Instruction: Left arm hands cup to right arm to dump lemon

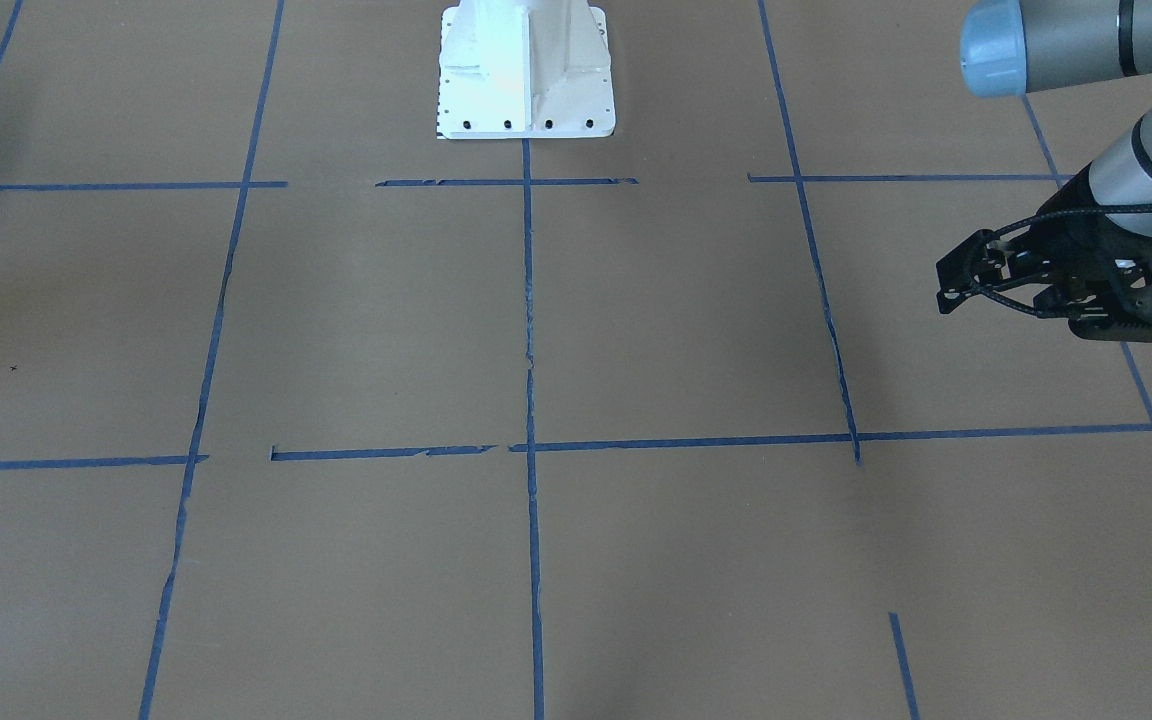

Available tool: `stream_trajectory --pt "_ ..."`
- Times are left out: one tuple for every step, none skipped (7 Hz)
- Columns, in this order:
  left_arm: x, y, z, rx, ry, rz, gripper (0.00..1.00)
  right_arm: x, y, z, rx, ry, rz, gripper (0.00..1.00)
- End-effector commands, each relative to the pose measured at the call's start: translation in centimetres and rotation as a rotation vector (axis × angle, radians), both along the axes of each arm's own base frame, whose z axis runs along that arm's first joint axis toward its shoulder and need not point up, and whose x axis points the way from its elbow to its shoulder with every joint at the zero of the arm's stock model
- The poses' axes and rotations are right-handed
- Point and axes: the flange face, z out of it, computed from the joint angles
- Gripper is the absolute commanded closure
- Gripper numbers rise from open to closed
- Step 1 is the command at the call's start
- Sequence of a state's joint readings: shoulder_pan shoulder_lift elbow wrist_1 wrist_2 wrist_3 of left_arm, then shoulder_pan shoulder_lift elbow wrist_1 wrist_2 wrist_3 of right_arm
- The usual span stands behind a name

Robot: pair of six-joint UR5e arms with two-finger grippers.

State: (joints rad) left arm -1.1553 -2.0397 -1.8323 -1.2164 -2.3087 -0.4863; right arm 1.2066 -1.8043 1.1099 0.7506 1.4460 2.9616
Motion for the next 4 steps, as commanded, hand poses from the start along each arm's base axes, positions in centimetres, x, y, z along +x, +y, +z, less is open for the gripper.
stream_trajectory --pt "0.02 -0.02 0.0 0.0 0.0 0.0 0.0 -0.02 -0.09 -0.09 0.001 -0.009 0.0 0.92" --pt "0.01 0.0 0.09 -0.002 -0.001 0.0 0.0 -0.02 -0.09 -0.09 -0.003 -0.027 -0.001 0.91" --pt "0.01 0.0 0.1 -0.002 -0.001 0.0 0.0 -0.02 -0.08 -0.11 -0.001 -0.028 -0.002 0.91" --pt "0.01 0.0 0.1 -0.002 -0.001 0.0 0.0 -0.02 -0.09 -0.09 -0.003 -0.026 -0.001 0.91"
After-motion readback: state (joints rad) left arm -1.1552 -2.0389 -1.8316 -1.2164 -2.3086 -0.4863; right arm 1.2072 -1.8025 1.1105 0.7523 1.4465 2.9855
